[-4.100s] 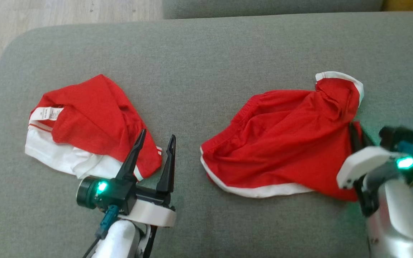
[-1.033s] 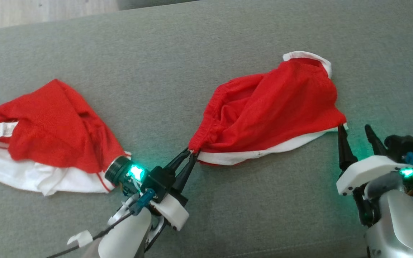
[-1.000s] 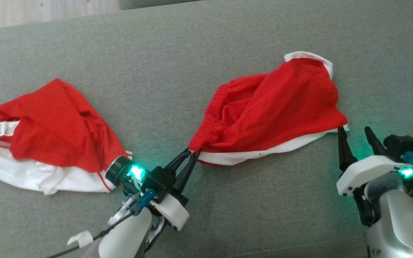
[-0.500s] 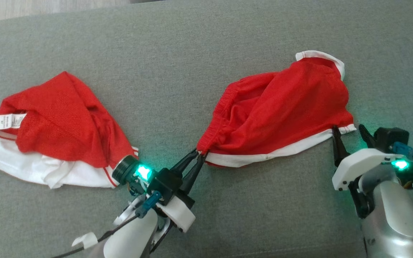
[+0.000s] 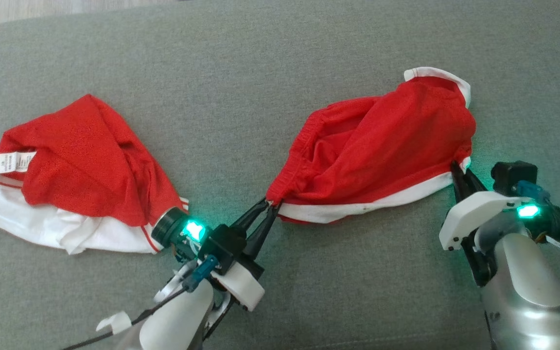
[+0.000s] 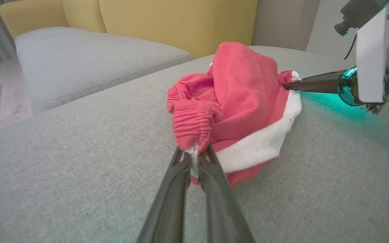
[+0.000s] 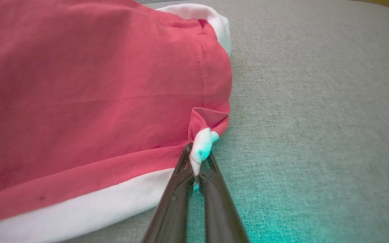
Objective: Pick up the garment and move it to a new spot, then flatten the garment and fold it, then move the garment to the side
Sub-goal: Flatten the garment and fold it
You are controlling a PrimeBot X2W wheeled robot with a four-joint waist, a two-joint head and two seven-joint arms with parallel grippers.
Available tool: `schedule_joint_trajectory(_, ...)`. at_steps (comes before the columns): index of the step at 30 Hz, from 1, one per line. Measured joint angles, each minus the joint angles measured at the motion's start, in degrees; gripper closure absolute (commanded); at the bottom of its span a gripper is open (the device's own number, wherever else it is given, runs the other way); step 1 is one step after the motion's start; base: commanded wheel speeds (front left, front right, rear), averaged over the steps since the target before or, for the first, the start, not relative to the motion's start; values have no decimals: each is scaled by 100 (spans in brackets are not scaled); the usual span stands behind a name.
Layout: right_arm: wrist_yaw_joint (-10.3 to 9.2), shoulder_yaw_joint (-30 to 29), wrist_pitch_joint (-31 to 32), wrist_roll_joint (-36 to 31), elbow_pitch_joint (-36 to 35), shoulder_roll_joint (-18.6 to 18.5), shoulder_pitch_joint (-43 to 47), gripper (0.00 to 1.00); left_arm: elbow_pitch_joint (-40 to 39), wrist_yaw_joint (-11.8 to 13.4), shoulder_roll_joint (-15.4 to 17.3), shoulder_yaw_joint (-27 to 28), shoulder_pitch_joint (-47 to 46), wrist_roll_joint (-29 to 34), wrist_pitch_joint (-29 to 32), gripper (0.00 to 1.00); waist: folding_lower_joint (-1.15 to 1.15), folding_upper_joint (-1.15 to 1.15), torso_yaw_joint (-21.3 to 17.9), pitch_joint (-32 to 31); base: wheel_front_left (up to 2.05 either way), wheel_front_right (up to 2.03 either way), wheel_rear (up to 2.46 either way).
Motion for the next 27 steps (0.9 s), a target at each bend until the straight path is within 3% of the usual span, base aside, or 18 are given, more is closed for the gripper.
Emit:
schedule_joint_trajectory(7, 0, 62, -434, 257, -116, -2, 29, 100, -4, 62, 87, 21, 0, -48, 0, 100, 0, 0, -61, -173, 0, 0, 0)
schedule_joint_trajectory(16, 0, 497, -579, 1010, -1459, -8, 103, 100, -191, 29, 310, 97, -129, -240, 5, 100, 0, 0, -174, -622, 0, 0, 0)
schedule_joint_trajectory(22, 0, 809, -112, 1283, -2280, -44, 91, 100, -363, -64, 593, 199, -765, -247, 201, 100, 0, 0, -218, -923, 0, 0, 0)
schedule_joint_trajectory(27, 0, 958, 235, 1681, -2604, -198, -483, 100, -524, -115, 667, 387, -1479, -426, 456, 100, 0, 0, -258, -1124, 0, 0, 0)
